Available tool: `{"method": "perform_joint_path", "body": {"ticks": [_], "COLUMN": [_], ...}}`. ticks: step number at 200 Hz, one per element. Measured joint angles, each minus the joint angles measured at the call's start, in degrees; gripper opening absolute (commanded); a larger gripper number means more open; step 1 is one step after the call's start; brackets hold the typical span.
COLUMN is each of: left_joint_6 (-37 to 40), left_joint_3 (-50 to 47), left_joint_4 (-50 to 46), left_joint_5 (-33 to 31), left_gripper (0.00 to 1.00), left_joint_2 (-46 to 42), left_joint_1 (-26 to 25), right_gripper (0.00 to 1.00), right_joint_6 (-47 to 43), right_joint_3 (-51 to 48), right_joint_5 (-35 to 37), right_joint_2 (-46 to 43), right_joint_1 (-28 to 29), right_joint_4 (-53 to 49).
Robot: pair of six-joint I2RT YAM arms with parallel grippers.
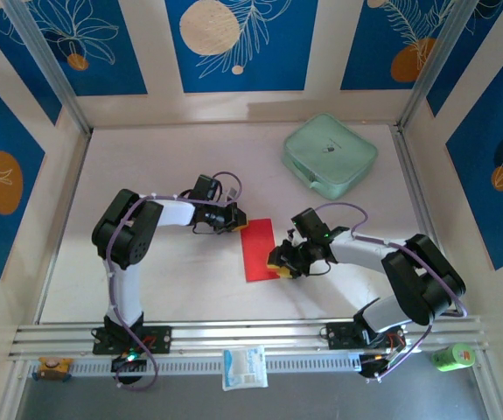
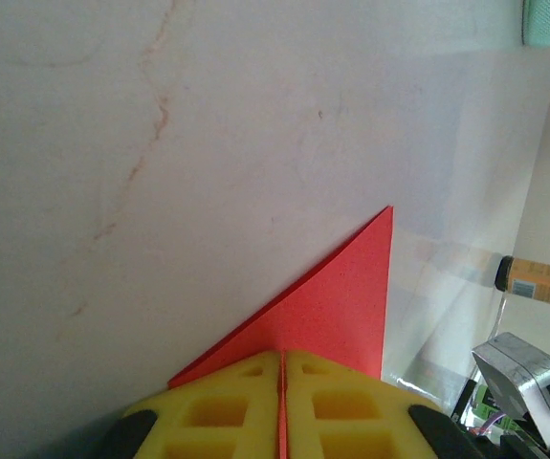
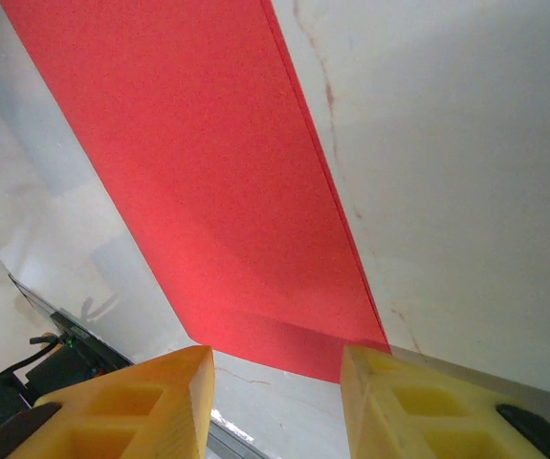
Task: Fold a paper plane with a square sheet of paper (pick it up from the middle)
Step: Fold the triangle a second time at the center of the table.
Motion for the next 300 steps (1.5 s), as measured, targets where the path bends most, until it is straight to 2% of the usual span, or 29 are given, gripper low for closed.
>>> {"method": "perform_joint_path", "body": {"ticks": [34,75,197,232,300], "left_joint_6": [-0.4,-0.4,-0.6,-0.6,-0.6], "left_joint_3": [0.0,0.0,-0.1,-0.1,-0.2], "left_joint_4": [0.0,0.1,0.2,0.2,0.3], "left_joint_5": [0.0,0.0,0.0,0.0,0.0], "left_gripper": [0.11,0.11,0.11,0.11,0.11], "left_joint_2": [0.0,0.0,0.0,0.0,0.0], "left_joint_1": [0.0,0.0,0.0,0.0,0.0], "right_gripper": [0.45,0.45,0.41,0.40,0.42], "right_joint_6": [0.0,0.0,0.7,0.6,2.0], "right_joint_3": [0.0,-1.1,-0.3,3.0,3.4], "right_joint_5": [0.9,2.5,0.5,0.4,1.1], "right_joint_2": [-0.6,-4.4,-0.1,2.6,0.4], "right_joint_1": [0.0,0.0,0.9,2.0,3.4], "right_joint_4": [-1.4,-3.5,-3.1,-1.6,-1.3]}}
